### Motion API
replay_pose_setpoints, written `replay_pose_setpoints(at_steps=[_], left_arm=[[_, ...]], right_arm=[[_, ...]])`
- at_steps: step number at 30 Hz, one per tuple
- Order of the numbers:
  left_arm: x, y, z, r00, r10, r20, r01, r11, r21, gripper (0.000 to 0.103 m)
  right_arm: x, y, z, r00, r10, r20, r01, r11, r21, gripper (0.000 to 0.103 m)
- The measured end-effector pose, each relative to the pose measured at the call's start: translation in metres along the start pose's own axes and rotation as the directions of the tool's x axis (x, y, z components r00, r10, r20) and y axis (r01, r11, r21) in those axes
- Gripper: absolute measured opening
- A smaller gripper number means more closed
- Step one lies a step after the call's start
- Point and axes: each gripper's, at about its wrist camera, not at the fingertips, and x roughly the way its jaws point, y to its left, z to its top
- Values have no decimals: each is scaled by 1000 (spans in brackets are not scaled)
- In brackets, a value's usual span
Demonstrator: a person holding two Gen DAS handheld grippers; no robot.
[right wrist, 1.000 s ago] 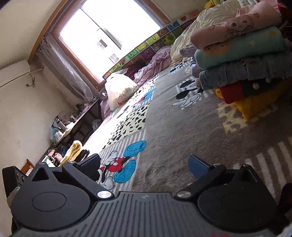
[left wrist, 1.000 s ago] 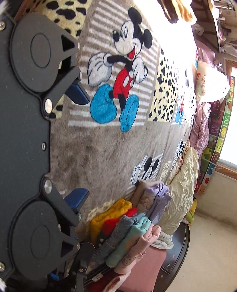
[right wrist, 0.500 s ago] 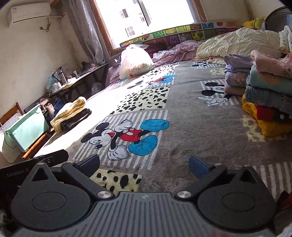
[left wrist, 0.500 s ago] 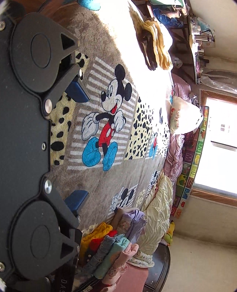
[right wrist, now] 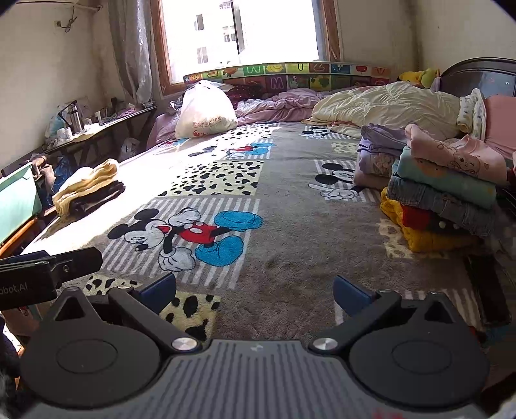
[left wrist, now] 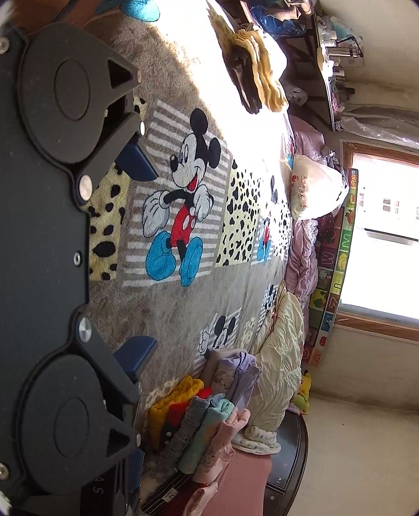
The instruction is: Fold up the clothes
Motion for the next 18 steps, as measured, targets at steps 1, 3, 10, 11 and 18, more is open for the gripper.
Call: replay_pose_setpoints(at_steps=[1, 3, 10, 11, 18], left_arm=[[-1, 0, 0, 1000, -3, 3, 3, 1000, -6, 103], [-4, 1, 0, 1000, -12, 11, 12, 1000, -20, 103], [-2, -6, -3, 999, 49, -24, -48, 998, 36, 103], [-1, -8, -4, 998, 60, -27, -59, 997, 49, 103], [6, -10, -8, 996, 81, -43, -78, 995, 55, 103]], right_arm=[[-1, 0, 1, 1000, -3, 0, 3, 1000, -3, 103], [-3, 1, 2, 1000, -9, 1, 9, 1000, -8, 103], [-3, 0, 4, 1000, -9, 8, 9, 1000, -9, 103], [-3, -1, 3, 1000, -10, 9, 10, 1000, -5, 103], [6, -13, -2, 1000, -7, -10, 7, 1000, 27, 103]])
